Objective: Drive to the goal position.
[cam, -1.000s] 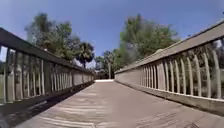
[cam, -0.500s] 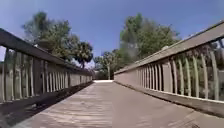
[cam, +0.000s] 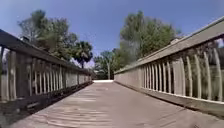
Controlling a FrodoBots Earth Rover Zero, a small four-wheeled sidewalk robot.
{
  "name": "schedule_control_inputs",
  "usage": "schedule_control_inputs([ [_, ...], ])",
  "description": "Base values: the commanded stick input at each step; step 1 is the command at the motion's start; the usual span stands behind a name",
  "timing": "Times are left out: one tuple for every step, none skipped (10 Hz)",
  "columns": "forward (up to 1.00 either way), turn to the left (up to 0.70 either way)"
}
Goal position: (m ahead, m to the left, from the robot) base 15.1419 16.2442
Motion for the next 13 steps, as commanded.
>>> schedule_control_inputs([
  [0.70,0.00],
  [0.70,0.00],
  [0.70,0.08],
  [0.70,0.14],
  [0.70,0.14],
  [0.70,0.14],
  [0.70,0.11],
  [0.70,0.00],
  [0.70,0.00],
  [0.70,0.00],
  [0.70,0.00],
  [0.70,0.00],
  [0.70,0.00],
])
